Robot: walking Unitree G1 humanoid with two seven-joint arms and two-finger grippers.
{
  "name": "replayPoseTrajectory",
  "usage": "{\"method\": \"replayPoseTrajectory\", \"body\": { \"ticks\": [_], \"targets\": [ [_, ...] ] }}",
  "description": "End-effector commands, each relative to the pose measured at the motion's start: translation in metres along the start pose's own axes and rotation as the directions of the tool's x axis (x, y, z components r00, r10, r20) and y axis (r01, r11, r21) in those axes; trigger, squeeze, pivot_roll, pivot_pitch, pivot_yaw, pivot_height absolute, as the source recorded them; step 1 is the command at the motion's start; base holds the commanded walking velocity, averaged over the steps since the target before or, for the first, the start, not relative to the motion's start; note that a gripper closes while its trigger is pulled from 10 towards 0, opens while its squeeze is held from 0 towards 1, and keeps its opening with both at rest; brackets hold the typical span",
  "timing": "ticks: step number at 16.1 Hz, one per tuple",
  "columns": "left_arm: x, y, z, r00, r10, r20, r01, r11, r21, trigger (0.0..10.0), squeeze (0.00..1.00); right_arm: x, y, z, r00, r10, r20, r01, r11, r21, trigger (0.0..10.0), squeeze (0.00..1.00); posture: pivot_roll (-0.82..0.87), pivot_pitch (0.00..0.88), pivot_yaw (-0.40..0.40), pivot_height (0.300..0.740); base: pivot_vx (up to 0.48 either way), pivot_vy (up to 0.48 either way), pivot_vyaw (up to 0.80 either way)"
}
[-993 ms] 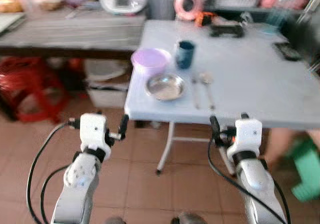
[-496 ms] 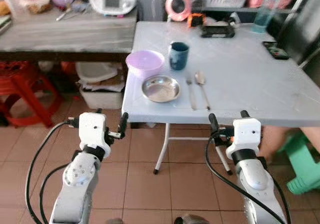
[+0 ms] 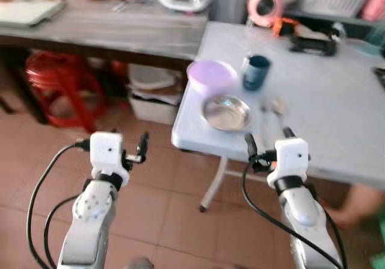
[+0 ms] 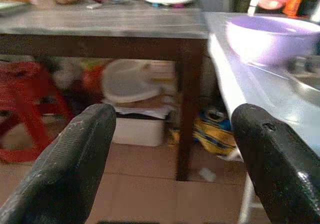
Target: Setting the table
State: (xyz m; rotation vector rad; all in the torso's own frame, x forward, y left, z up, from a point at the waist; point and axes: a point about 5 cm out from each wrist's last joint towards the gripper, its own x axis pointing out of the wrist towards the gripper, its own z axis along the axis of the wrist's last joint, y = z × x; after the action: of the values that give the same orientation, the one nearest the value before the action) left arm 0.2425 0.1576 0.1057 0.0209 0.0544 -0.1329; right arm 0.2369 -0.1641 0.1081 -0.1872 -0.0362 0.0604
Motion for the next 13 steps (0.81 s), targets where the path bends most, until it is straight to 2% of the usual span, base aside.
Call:
{"method": "replayPoseTrajectory", "body": {
  "ticks": [1,10,13],
  "targets": [
    [0.0026,-0.0028,0.0045,1.000,-0.011,0.012,0.011,1.000,-0.004,10.0,0.00,-0.0003,-0.0014,0.0020,1.000,-0.002,0.007,0.002,1.000,0.002,10.0,0.00,0.01,0.000,-0.006,0.740,0.251,0.000,0.00],
    [0.0044,-0.0041,0.0046,1.000,-0.018,0.008,0.018,1.000,-0.009,10.0,0.00,0.0020,-0.0018,0.0008,1.000,-0.020,0.001,0.020,1.000,0.014,10.0,0.00,0.01,0.000,-0.003,0.740,0.249,0.000,0.00],
    [0.0042,-0.0041,0.0030,1.000,-0.021,0.001,0.021,1.000,-0.008,10.0,0.00,0.0006,-0.0002,-0.0052,0.999,-0.015,-0.033,0.016,0.999,0.033,10.0,0.00,0.01,0.000,-0.005,0.740,0.252,0.000,0.00]
  ]
}}
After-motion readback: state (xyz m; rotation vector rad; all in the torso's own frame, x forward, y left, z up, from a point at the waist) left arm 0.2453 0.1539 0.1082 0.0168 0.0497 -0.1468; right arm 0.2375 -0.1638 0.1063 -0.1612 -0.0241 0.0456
